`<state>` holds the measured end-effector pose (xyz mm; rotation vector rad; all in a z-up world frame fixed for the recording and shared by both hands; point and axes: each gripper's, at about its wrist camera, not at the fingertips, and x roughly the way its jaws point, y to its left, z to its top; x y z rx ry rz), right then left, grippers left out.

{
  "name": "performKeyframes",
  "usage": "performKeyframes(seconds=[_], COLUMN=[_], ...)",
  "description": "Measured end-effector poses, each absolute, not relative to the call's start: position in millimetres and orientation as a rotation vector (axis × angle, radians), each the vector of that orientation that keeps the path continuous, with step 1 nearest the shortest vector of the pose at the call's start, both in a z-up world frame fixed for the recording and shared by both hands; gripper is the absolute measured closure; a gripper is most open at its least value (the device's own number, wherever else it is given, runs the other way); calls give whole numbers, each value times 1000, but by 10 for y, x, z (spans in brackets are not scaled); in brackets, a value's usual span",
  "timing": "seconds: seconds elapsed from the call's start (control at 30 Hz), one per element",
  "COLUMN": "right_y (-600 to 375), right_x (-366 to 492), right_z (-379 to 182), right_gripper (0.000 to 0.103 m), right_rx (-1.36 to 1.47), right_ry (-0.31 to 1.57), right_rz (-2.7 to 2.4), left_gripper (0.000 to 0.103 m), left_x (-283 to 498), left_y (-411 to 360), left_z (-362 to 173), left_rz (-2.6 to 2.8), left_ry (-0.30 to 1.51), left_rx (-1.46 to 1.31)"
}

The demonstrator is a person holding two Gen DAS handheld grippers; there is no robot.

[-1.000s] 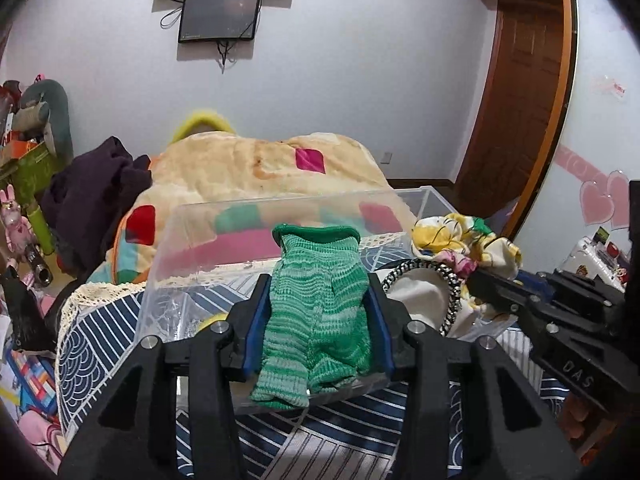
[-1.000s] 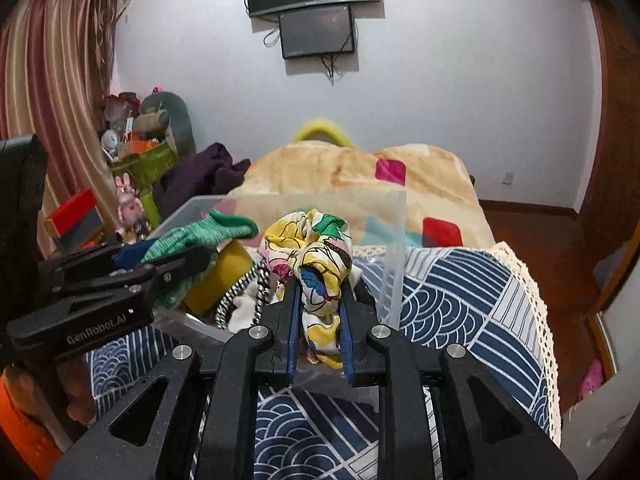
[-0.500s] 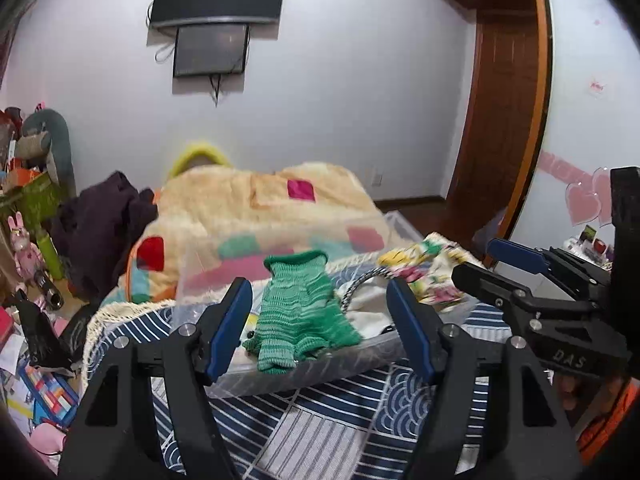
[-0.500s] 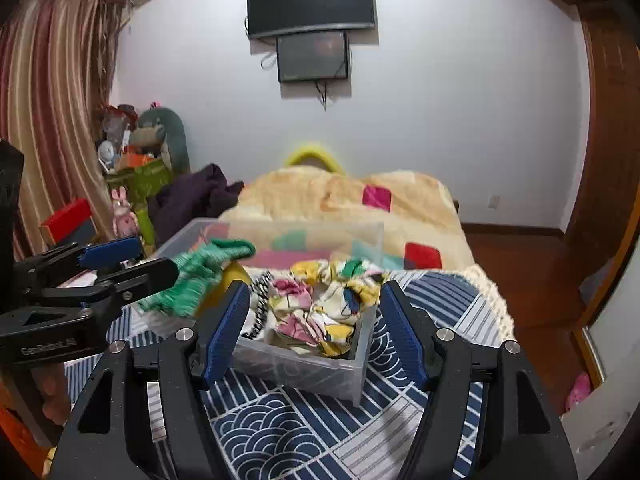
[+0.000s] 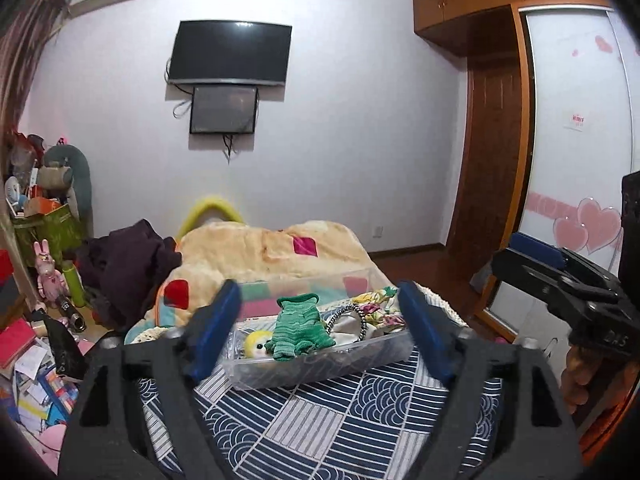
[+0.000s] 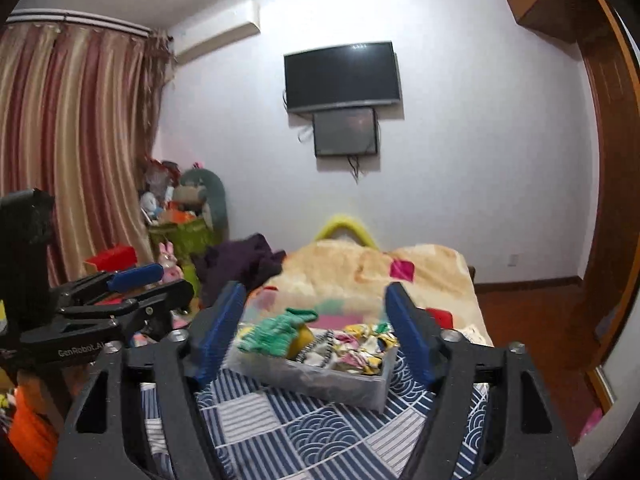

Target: Organize soft objects

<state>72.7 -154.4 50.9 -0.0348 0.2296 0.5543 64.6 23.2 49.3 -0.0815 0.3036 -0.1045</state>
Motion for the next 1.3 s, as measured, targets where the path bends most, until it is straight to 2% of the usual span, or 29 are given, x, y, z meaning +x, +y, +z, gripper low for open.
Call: performKeyframes(seconds=[0.17, 0.3, 0.37, 1.3], right_y=[-1528, -1531, -1540, -1570], right_x=[600, 572, 553, 489], right_z=[501, 452, 431, 240], right_gripper=[20, 7, 2, 1], right_rx=[-29, -22, -10, -24], right_ry=[214, 212, 213, 252], right_rz=[564, 553, 549, 526], left_gripper=[7, 0, 0, 0], left_x=[399, 301, 255, 164], left_y=[210, 193, 183, 154], left_z=[520, 502, 481, 330], left_rz=[-94, -94, -91, -65], left_ry=[275, 275, 275, 275], left_rx=[-87, -89, -90, -88])
